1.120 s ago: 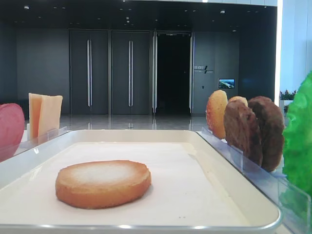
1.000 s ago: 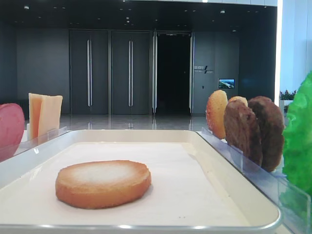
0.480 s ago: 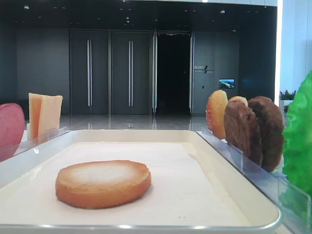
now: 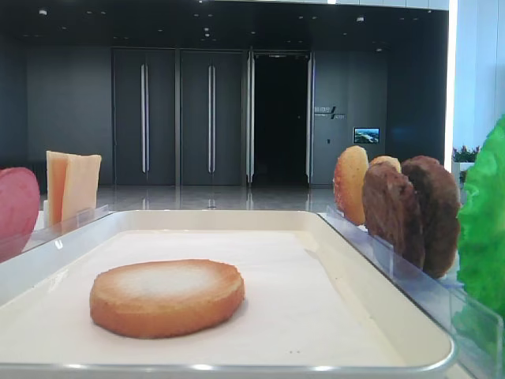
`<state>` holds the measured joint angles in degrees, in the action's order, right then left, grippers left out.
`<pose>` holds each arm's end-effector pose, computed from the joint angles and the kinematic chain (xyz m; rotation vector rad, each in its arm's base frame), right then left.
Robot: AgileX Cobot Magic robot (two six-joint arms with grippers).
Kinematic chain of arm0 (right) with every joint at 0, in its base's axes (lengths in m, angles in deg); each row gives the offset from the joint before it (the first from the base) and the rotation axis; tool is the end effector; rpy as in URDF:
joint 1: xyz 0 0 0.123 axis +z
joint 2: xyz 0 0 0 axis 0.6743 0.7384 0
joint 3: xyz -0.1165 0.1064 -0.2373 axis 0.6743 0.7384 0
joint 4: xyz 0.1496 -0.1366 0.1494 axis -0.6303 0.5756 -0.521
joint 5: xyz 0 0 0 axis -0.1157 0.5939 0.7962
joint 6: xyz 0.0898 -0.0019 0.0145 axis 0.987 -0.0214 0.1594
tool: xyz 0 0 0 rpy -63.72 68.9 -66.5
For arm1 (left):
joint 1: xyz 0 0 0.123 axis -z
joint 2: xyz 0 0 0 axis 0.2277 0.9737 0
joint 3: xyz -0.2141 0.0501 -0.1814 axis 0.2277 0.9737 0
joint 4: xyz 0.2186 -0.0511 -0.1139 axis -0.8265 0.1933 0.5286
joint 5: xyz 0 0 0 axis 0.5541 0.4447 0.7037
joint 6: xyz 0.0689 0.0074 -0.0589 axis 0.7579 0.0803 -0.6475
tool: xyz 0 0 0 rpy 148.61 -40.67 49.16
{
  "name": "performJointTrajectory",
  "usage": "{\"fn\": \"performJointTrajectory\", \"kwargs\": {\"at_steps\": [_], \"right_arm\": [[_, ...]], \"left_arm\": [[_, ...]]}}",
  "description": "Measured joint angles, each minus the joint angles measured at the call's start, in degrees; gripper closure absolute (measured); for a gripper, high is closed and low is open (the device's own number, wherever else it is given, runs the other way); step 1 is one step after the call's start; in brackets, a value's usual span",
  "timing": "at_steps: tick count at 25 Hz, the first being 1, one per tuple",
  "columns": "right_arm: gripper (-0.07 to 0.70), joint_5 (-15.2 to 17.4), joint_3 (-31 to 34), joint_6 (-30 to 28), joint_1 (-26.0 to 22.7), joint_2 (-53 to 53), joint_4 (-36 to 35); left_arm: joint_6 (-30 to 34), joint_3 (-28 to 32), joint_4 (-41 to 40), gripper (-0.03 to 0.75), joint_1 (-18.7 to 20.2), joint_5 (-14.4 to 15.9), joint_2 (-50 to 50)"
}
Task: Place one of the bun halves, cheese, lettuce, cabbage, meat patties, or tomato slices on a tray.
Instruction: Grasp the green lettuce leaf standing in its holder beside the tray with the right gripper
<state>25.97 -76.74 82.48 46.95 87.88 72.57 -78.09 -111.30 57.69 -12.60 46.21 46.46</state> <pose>0.0435 -0.0020 0.3099 0.1087 2.4360 0.0269 -0.0065 -0.0023 0.2655 0.0725 2.1083 -0.0075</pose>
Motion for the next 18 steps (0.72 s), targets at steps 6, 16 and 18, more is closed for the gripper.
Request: {"fn": "performJointTrajectory", "kwargs": {"at_steps": [6,16,18], "right_arm": [[0.347,0.0,-2.1,-0.8,0.0,14.7,-2.0],[0.347,-0.1,-2.1,-5.3,0.0,26.3,-4.8],[0.347,-0.1,-2.1,-5.8,0.0,26.3,-4.9]], "left_arm": [[0.0,0.0,0.0,0.325,0.0,0.0,0.0],[0.0,0.0,-0.1,0.325,0.0,0.0,0.0],[0.0,0.0,-0.1,0.325,0.0,0.0,0.0]]}}
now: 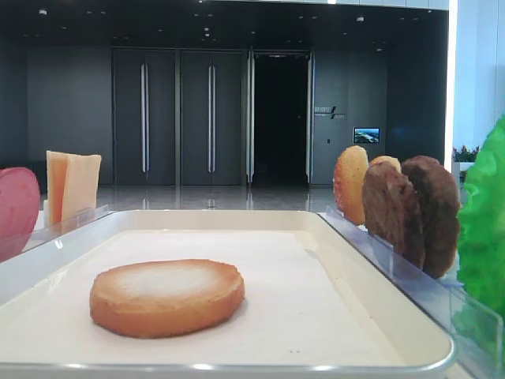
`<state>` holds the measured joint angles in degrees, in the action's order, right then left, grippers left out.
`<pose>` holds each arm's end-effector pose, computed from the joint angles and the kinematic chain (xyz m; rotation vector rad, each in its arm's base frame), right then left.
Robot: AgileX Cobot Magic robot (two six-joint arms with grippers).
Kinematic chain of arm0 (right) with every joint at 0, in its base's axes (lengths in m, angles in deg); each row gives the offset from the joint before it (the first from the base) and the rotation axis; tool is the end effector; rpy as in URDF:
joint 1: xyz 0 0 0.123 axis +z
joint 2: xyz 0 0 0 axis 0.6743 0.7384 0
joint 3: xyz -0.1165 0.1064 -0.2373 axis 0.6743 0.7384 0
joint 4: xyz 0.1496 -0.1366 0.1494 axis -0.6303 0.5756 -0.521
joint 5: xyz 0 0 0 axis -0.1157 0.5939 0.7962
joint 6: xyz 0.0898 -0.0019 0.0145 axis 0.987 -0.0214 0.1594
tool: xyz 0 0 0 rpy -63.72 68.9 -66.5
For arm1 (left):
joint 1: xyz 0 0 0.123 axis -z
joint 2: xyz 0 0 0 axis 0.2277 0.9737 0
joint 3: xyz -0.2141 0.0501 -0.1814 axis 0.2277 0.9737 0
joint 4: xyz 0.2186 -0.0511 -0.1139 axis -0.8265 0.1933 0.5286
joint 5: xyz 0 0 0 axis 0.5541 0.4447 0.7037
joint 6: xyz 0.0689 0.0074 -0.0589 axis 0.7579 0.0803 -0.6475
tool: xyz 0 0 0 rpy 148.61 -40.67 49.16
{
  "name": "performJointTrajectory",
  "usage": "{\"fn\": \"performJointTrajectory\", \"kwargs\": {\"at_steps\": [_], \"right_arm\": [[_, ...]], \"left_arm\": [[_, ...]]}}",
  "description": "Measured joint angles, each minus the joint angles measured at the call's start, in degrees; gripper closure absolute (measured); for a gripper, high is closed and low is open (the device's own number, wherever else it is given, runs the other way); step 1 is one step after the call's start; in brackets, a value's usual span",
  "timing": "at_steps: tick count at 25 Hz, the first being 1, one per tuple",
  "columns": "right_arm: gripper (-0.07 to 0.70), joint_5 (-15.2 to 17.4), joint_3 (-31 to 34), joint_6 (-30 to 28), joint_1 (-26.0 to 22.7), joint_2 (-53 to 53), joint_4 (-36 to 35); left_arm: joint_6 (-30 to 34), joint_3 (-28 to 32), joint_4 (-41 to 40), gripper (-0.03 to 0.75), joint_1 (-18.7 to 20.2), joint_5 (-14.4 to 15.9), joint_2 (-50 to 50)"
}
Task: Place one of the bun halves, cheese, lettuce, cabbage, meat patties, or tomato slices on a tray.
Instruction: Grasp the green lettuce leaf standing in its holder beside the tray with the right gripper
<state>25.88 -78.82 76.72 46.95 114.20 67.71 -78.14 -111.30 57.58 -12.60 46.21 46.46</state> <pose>0.1244 0.0117 0.2812 -0.0105 2.8642 0.0582 -0.0065 -0.0021 0.2655 0.0714 2.1084 -0.0057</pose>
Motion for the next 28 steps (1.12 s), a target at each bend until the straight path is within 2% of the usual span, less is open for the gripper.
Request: {"fn": "performJointTrajectory", "kwargs": {"at_steps": [4,8,10,13,17,23,26,28], "right_arm": [[0.346,0.0,0.0,-0.3,0.0,0.0,-0.7],[0.346,0.1,-0.5,-0.3,0.2,0.0,-4.6],[0.346,0.2,-2.1,-0.2,1.8,0.0,-6.3],[0.346,0.2,-5.4,2.3,7.0,0.0,-8.8],[0.346,0.1,-8.2,9.9,17.4,0.3,-8.5],[0.346,-0.6,-8.5,22.4,32.0,5.0,0.0],[0.332,-3.4,-8.5,24.5,34.9,6.8,1.2],[0.293,-4.7,-8.5,24.9,35.2,7.9,1.2]], "left_arm": [[0.0,0.0,0.0,0.325,0.0,0.0,0.0],[-0.1,0.0,-0.1,0.325,0.0,0.0,0.0],[-0.3,0.0,-0.3,0.325,0.0,0.0,0.0],[-0.4,0.0,-0.3,0.325,0.0,0.0,0.0],[-0.4,0.0,-0.3,0.325,0.0,0.0,0.0],[-0.5,0.0,-0.3,0.325,0.0,0.0,0.0],[-0.5,0.0,-0.3,0.325,0.0,0.0,0.0],[-0.5,0.0,-0.3,0.325,0.0,0.0,0.0]]}}
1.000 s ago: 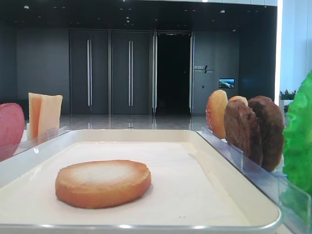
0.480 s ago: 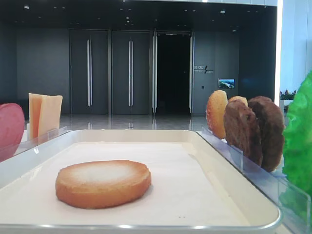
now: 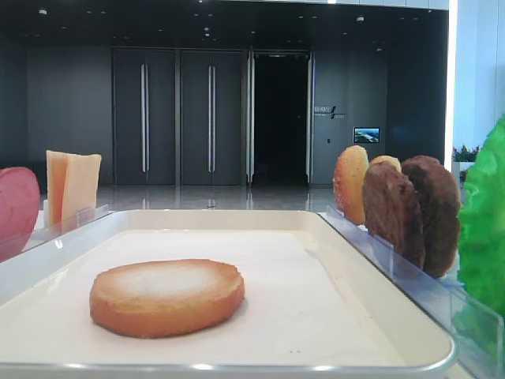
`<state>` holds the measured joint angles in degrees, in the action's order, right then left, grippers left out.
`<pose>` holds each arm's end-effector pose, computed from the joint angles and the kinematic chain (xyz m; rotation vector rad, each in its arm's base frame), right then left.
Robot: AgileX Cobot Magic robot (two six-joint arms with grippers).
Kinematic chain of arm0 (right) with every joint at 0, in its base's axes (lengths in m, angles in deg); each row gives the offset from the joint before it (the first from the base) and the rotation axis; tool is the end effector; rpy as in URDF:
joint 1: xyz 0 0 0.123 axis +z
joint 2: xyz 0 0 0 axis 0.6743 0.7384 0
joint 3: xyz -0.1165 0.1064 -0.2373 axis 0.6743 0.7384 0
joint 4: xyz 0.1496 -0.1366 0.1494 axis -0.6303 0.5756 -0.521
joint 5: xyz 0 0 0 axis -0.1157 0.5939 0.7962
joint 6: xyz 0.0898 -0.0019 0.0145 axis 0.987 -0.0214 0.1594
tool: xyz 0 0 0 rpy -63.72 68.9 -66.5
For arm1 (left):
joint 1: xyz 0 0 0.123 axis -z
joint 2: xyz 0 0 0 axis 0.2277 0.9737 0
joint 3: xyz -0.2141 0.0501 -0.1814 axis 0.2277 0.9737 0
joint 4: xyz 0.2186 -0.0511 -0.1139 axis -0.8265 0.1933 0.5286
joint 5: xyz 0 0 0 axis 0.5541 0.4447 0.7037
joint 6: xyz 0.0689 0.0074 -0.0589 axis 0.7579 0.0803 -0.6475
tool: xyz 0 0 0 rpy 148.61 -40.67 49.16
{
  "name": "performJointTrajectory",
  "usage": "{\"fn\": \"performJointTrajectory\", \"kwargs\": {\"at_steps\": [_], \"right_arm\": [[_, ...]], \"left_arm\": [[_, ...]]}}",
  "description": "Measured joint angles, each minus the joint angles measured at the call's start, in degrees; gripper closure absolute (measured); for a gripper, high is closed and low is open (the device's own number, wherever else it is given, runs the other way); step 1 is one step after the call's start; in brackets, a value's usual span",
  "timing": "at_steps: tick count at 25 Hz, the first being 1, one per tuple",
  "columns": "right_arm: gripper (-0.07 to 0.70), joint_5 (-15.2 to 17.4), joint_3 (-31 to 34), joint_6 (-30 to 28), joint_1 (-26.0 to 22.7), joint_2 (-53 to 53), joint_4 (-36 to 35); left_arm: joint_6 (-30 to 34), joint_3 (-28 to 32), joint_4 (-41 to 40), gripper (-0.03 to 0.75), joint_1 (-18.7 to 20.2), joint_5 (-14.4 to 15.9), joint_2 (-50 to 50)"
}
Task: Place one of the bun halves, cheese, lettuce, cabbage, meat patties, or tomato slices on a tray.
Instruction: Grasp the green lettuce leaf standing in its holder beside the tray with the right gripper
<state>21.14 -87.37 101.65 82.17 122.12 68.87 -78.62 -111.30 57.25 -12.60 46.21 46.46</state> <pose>0.1288 0.1072 0.3053 -0.2690 2.8055 0.2995 -0.0065 -0.0016 0.2654 0.0622 2.1088 -0.0037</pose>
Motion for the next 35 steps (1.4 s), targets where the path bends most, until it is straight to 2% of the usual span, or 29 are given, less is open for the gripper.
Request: {"fn": "performJointTrajectory", "kwargs": {"at_steps": [2,5,14,21,31,35], "right_arm": [[0.243,-0.8,0.0,0.3,0.2,1.1,0.0],[0.208,-1.5,0.0,1.0,0.2,2.9,0.0],[0.201,-3.1,0.0,1.9,0.2,9.4,0.0],[0.201,-5.2,0.0,-0.1,0.2,14.0,-1.3],[0.236,-8.5,0.8,-1.2,0.2,15.9,-1.6],[0.325,-8.8,2.5,-1.2,0.2,15.9,-1.8]], "left_arm": [[0.0,0.0,0.0,0.325,0.0,0.0,0.0],[0.0,0.0,0.0,0.325,0.0,0.0,0.0],[0.0,0.0,-0.1,0.325,0.0,0.0,0.0],[-0.2,0.0,-0.1,0.325,0.0,0.0,0.0],[-0.2,0.0,-0.1,0.325,0.0,0.0,0.0],[-0.2,0.0,-0.1,0.325,0.0,0.0,0.0]]}}
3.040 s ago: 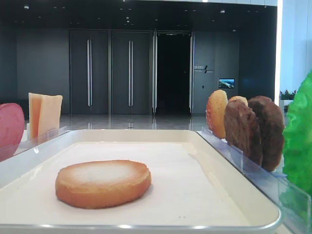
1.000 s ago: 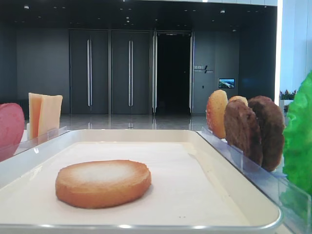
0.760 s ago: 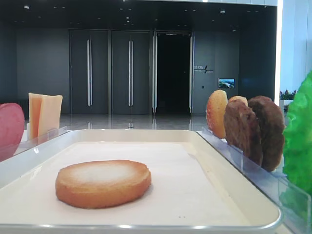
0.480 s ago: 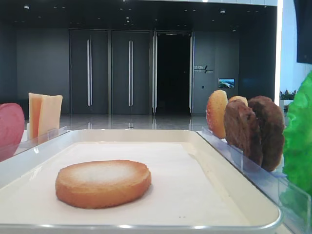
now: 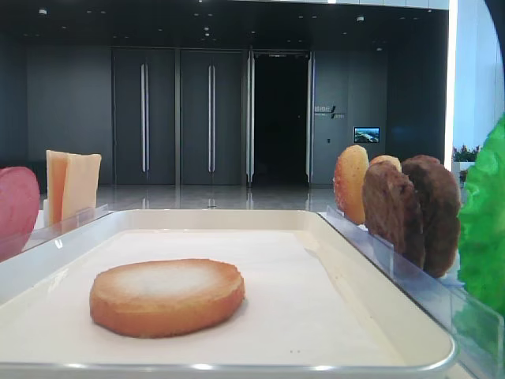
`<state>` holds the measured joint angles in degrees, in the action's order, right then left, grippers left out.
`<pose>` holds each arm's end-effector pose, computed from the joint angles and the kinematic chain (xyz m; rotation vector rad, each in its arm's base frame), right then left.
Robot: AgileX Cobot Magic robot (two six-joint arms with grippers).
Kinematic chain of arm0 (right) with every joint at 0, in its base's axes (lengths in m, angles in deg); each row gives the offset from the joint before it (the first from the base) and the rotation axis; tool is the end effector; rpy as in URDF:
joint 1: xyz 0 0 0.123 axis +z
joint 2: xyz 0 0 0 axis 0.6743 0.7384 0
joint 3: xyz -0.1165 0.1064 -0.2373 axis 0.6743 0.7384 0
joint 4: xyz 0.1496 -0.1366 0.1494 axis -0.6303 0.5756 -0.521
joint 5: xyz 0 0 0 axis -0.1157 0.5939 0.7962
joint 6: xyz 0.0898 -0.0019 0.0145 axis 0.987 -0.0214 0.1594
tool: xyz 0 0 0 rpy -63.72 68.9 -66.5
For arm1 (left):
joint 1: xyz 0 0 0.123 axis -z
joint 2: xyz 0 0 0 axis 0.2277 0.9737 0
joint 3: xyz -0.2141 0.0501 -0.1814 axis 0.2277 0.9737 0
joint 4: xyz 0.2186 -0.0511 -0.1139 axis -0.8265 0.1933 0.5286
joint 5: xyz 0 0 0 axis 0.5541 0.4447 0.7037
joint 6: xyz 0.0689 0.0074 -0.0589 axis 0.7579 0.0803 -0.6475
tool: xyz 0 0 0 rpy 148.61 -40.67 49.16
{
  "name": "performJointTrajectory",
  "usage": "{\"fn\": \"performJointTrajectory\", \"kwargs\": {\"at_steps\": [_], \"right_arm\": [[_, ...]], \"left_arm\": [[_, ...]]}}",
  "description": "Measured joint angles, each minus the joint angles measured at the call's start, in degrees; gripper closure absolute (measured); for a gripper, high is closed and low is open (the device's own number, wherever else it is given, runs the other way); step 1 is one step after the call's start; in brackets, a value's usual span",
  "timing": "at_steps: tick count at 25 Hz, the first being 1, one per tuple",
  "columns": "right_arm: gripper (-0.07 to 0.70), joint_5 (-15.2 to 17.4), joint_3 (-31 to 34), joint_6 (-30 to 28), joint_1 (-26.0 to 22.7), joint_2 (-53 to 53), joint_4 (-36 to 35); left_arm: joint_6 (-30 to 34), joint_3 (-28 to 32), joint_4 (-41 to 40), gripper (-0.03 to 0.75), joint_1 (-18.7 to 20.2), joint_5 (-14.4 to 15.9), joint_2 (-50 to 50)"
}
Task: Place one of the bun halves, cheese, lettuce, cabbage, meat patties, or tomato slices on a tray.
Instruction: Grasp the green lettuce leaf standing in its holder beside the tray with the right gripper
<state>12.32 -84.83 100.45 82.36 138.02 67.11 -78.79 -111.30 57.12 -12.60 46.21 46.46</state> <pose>0.1656 0.1418 0.2432 -0.2991 2.9646 0.2042 -0.0065 -0.0015 0.2654 0.0589 2.1089 -0.0028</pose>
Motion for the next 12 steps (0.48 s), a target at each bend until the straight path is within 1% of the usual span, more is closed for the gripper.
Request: {"fn": "performJointTrajectory", "kwargs": {"at_steps": [3,5,9,12], "right_arm": [[0.450,0.1,0.4,0.0,0.0,0.0,0.0],[0.505,0.2,0.4,0.0,0.0,0.0,0.0],[0.559,0.2,0.4,0.0,0.0,-0.1,0.0],[0.570,0.4,0.4,0.0,0.0,-0.4,0.0]], "left_arm": [[0.0,0.0,0.0,0.325,0.0,0.0,0.0],[0.0,0.0,0.0,0.325,0.0,0.0,0.0],[0.0,0.0,0.0,0.325,0.0,0.0,0.0],[0.0,0.0,0.0,0.325,0.0,0.0,0.0]]}}
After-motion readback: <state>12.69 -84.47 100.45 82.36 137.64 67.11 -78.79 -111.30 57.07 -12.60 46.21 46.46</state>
